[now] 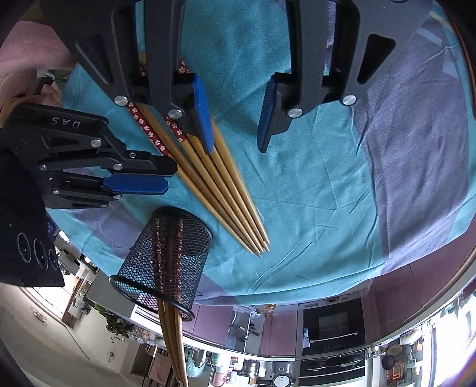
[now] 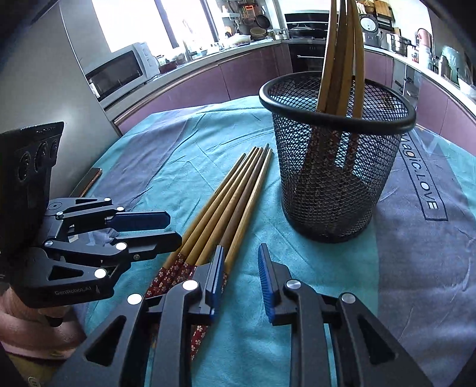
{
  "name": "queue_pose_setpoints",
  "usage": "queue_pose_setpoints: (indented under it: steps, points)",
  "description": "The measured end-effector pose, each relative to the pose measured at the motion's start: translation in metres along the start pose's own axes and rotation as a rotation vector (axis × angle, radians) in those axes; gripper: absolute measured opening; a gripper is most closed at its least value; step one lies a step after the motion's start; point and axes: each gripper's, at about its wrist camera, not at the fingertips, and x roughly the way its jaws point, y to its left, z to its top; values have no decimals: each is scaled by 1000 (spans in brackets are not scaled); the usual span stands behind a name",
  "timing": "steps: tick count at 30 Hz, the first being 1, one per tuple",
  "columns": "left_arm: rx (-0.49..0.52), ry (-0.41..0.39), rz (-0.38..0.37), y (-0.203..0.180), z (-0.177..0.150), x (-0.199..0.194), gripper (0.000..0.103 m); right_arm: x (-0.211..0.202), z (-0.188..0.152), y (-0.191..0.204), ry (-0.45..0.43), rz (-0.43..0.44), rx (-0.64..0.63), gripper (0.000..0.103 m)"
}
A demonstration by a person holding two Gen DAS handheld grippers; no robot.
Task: Organize utensils
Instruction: 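Withdraw both grippers from the cup back over the chopstick pile, then close the right gripper on a chopstick while the left gripper grasps another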
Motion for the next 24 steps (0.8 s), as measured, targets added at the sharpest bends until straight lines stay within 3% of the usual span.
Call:
queue_pose_setpoints:
  steps: [15, 24]
  points:
    - [-7, 1, 39, 4, 3, 1, 37, 4, 1, 6, 17, -61, -25, 22]
    - [-28, 12, 3, 8, 5, 1, 34, 12, 6, 13, 17, -91, -47, 23]
